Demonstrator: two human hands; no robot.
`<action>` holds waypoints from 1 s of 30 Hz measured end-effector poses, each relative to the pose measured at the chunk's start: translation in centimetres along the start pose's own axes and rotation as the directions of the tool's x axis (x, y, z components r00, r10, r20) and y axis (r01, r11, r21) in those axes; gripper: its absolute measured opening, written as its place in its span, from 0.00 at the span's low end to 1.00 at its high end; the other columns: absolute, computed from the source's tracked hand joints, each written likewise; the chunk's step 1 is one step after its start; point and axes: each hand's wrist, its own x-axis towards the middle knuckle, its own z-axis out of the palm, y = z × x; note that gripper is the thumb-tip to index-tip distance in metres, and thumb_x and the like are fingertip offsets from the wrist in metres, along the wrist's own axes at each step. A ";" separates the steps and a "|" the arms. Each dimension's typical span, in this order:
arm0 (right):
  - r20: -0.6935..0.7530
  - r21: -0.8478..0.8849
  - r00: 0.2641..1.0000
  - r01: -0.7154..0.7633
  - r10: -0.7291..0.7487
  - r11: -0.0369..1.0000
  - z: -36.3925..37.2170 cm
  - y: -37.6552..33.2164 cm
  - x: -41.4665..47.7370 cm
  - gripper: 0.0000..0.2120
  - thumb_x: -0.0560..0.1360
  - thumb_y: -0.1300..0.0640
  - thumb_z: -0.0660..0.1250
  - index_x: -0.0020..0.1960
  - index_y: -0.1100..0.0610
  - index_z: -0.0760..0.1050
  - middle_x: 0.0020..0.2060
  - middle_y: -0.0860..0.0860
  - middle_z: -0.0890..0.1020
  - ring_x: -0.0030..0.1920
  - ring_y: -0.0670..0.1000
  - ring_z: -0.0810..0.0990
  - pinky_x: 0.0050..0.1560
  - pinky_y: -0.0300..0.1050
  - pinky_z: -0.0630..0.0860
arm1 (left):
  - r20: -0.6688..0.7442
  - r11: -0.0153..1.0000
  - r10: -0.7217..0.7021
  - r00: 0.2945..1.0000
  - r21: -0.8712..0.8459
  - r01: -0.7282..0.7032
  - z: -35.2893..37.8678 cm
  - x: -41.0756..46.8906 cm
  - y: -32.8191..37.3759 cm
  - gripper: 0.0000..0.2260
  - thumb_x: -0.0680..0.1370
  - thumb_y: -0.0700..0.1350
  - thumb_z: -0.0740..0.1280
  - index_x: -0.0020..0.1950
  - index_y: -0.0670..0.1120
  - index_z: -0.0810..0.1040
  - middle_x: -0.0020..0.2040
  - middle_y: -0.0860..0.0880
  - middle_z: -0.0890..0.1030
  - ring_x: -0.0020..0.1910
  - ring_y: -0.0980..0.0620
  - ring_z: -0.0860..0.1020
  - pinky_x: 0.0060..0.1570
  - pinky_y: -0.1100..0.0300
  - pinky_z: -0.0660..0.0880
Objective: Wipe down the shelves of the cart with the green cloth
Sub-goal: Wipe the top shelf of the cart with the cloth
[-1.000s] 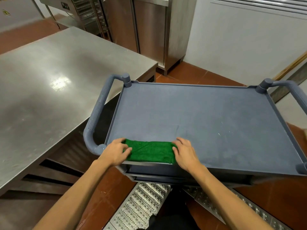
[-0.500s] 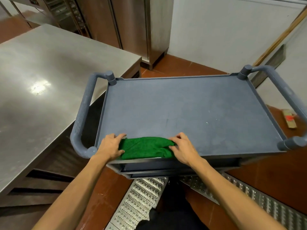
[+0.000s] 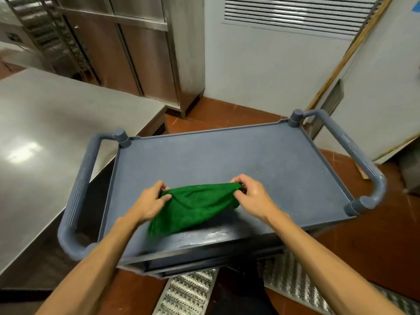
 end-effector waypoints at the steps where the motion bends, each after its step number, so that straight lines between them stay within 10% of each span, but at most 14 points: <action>1: -0.022 0.020 1.000 -0.002 0.002 1.000 -1.1 -0.1 0.5 0.13 0.72 0.67 0.62 0.48 0.51 0.77 0.42 0.46 0.82 0.41 0.46 0.79 0.43 0.36 0.73 | -0.003 1.000 0.008 1.000 -0.028 -0.008 0.0 0.7 1.5 0.06 0.80 0.41 0.67 0.46 0.49 0.72 0.39 0.48 0.78 0.38 0.50 0.73 0.39 0.57 0.69; 12: -0.132 -0.040 0.989 -0.078 0.072 0.996 -14.4 3.3 9.7 0.17 0.77 0.61 0.60 0.64 0.52 0.76 0.54 0.49 0.78 0.51 0.49 0.75 0.50 0.41 0.67 | 0.029 0.988 0.117 0.993 -0.107 -0.113 2.7 11.5 15.3 0.08 0.81 0.50 0.67 0.56 0.49 0.73 0.49 0.44 0.81 0.48 0.44 0.79 0.48 0.50 0.76; 20: -0.211 -0.021 0.973 -0.098 0.091 0.995 -21.9 8.7 16.7 0.11 0.74 0.64 0.70 0.54 0.53 0.81 0.50 0.52 0.83 0.54 0.53 0.81 0.60 0.51 0.77 | 0.067 0.994 0.110 0.992 0.003 -0.111 4.6 20.0 22.8 0.20 0.72 0.46 0.78 0.60 0.48 0.76 0.50 0.47 0.81 0.49 0.47 0.78 0.47 0.55 0.75; 30: -0.386 -0.094 0.922 -0.036 -0.003 0.995 -28.3 10.9 27.5 0.13 0.75 0.67 0.64 0.49 0.50 0.79 0.50 0.51 0.81 0.52 0.51 0.78 0.52 0.47 0.77 | -0.190 0.971 0.177 0.966 0.196 -0.139 4.6 30.7 28.1 0.15 0.66 0.48 0.82 0.39 0.50 0.76 0.42 0.51 0.80 0.43 0.48 0.77 0.43 0.51 0.77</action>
